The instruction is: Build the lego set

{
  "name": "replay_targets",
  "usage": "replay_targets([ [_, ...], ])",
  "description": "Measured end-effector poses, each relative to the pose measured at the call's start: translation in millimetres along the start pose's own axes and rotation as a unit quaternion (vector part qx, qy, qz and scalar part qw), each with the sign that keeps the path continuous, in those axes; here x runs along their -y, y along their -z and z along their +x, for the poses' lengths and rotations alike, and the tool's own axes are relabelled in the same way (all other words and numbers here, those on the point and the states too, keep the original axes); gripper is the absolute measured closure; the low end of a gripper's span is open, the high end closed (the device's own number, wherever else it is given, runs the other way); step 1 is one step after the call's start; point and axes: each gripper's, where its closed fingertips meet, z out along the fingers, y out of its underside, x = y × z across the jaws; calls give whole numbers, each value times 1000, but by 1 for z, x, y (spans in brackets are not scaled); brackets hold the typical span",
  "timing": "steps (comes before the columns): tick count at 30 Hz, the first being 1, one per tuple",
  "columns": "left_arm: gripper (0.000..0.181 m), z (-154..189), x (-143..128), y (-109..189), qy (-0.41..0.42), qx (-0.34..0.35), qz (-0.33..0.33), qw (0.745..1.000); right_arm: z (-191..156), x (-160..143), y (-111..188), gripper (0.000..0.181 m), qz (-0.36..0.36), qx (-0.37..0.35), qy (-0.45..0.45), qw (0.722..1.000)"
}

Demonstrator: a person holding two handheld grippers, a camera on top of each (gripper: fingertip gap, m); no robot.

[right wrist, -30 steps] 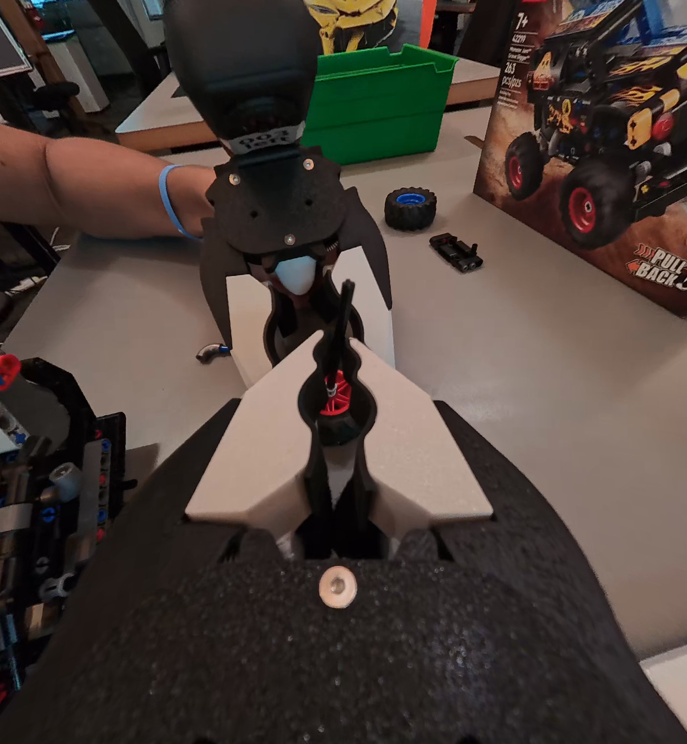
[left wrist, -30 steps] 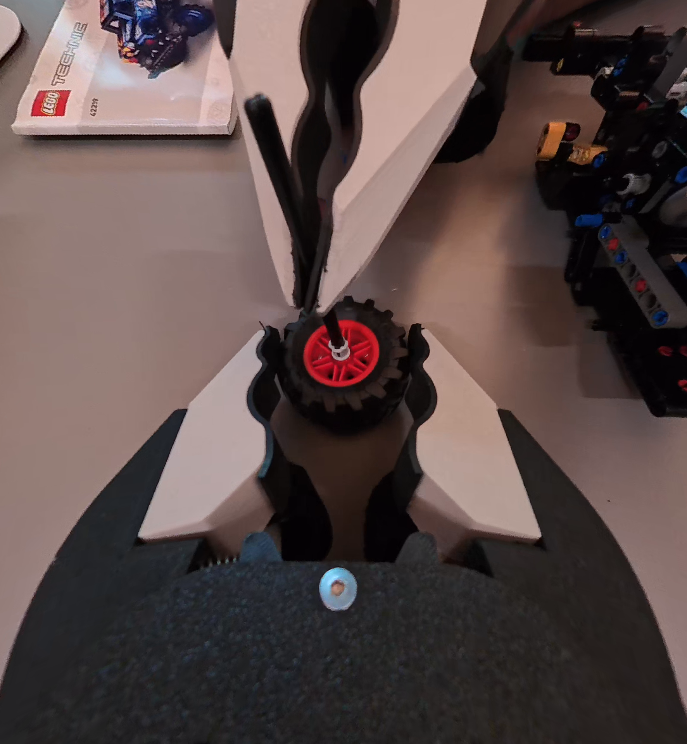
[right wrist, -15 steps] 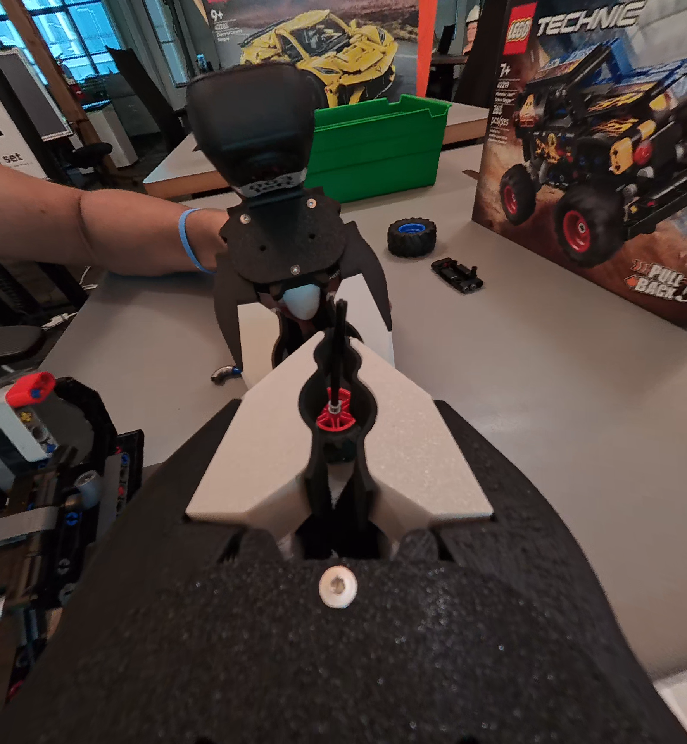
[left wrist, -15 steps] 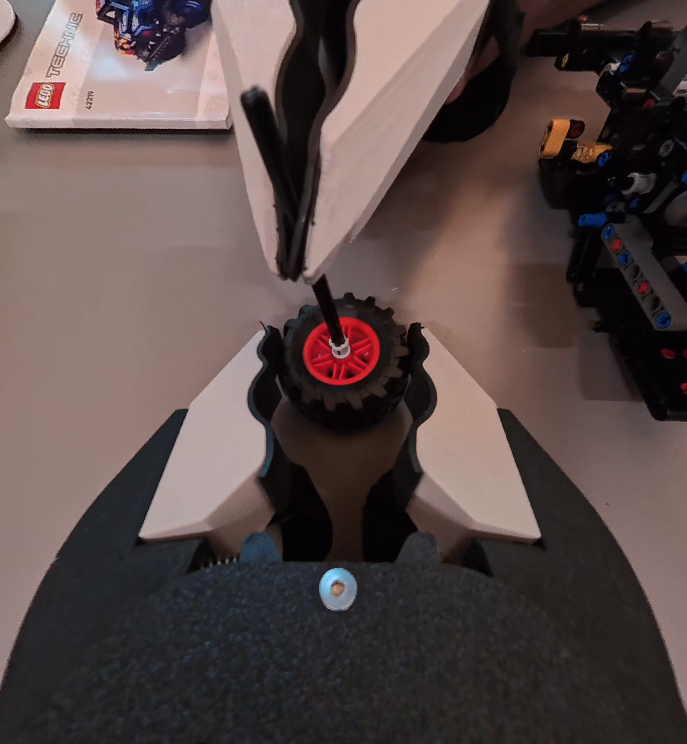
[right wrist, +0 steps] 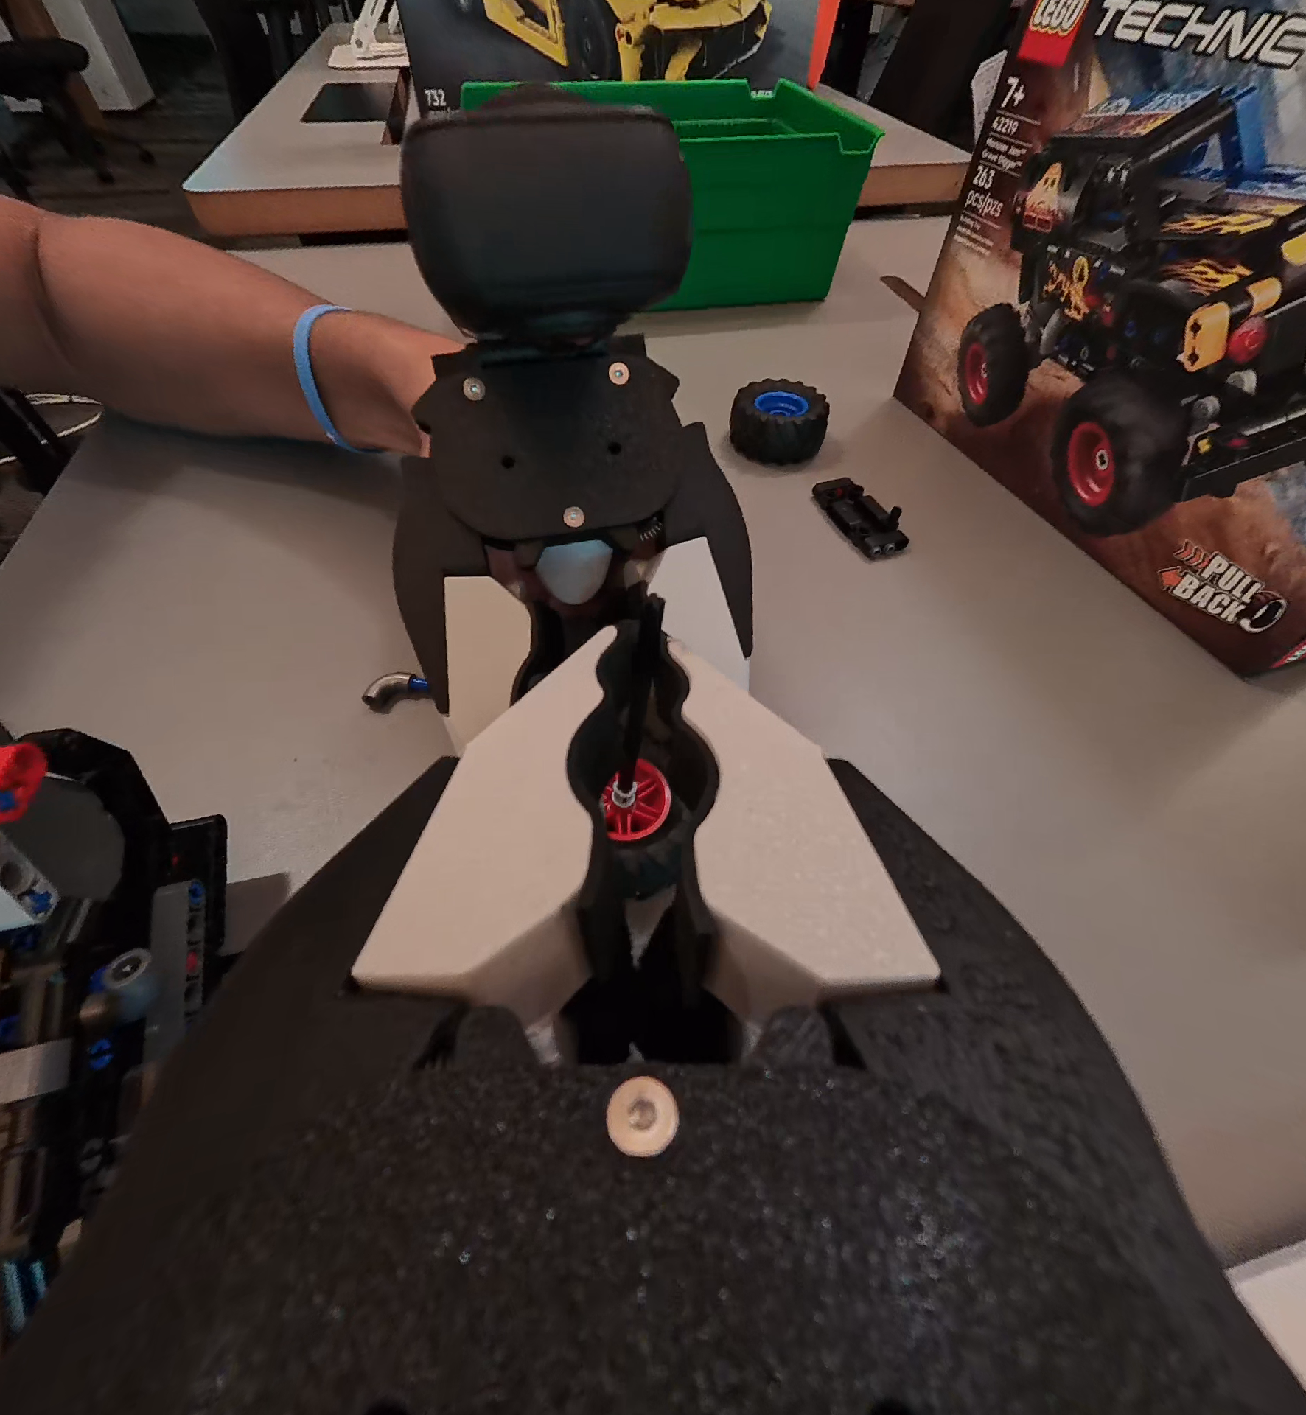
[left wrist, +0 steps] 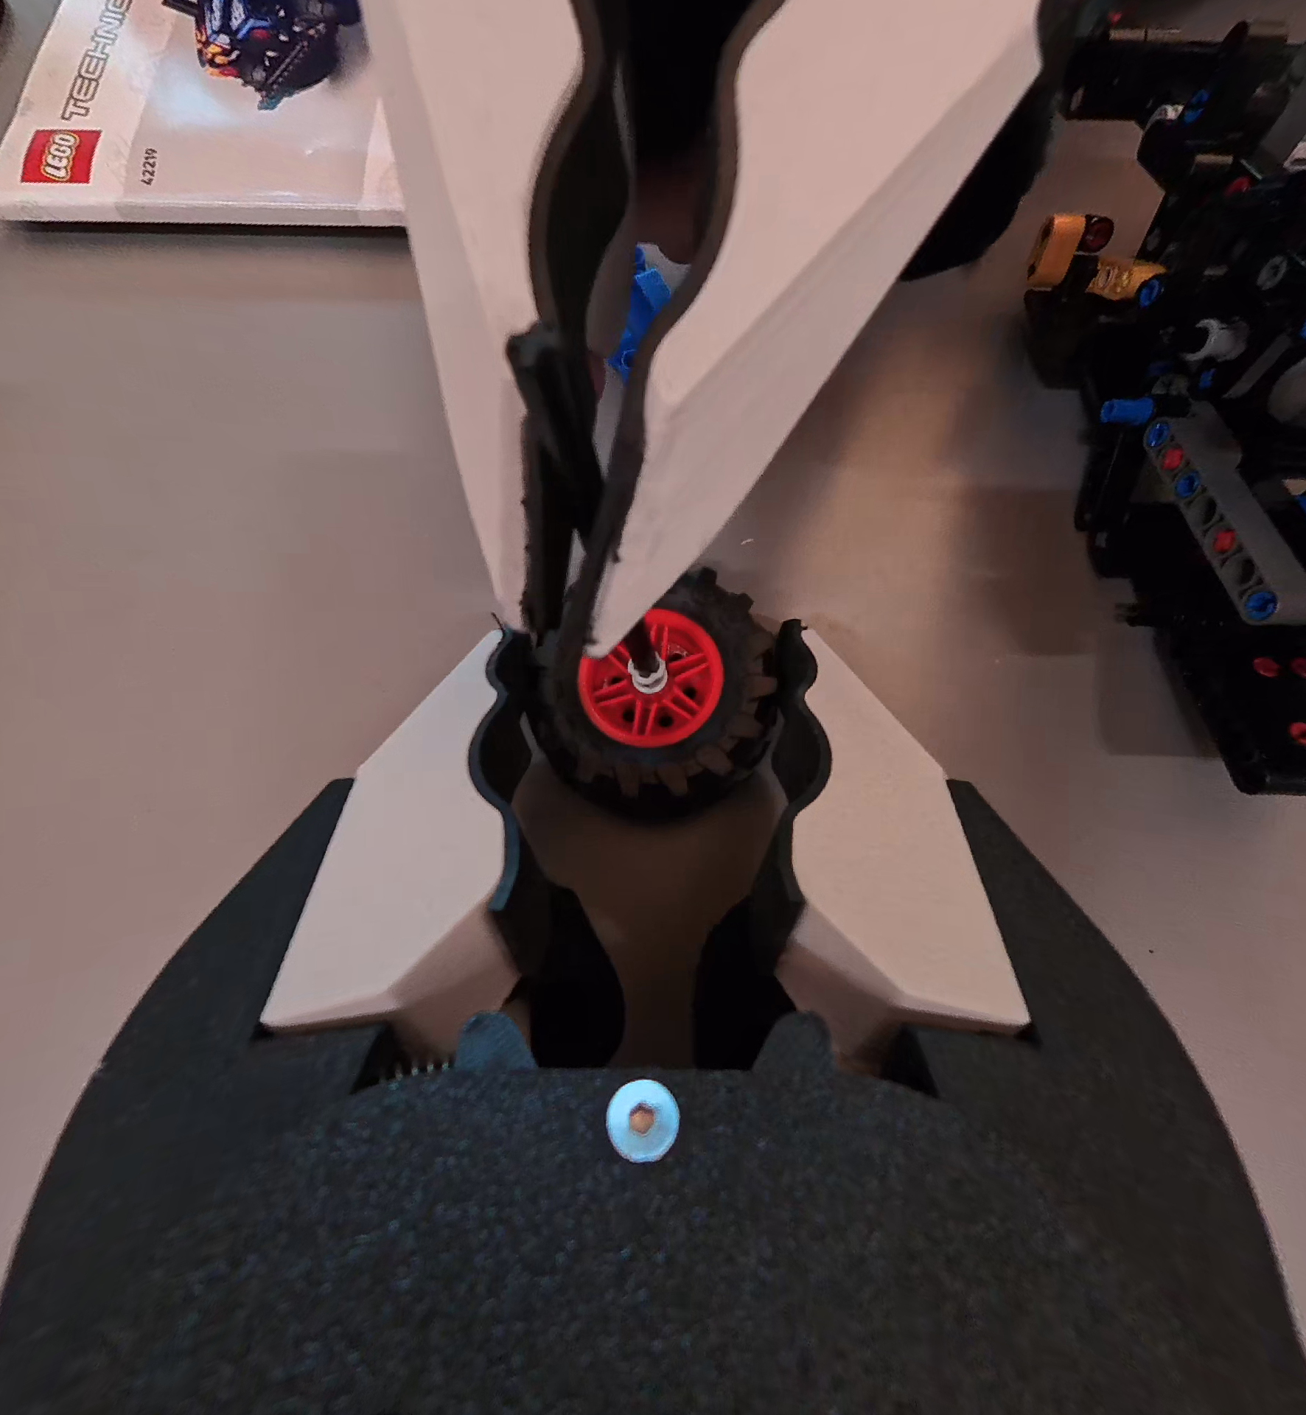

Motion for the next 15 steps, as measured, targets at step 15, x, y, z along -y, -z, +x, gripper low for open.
replay_targets([
  [15,117,1,0,2,7,-13,3,1000,-6,0,-5,176,-9,21,-31,999],
])
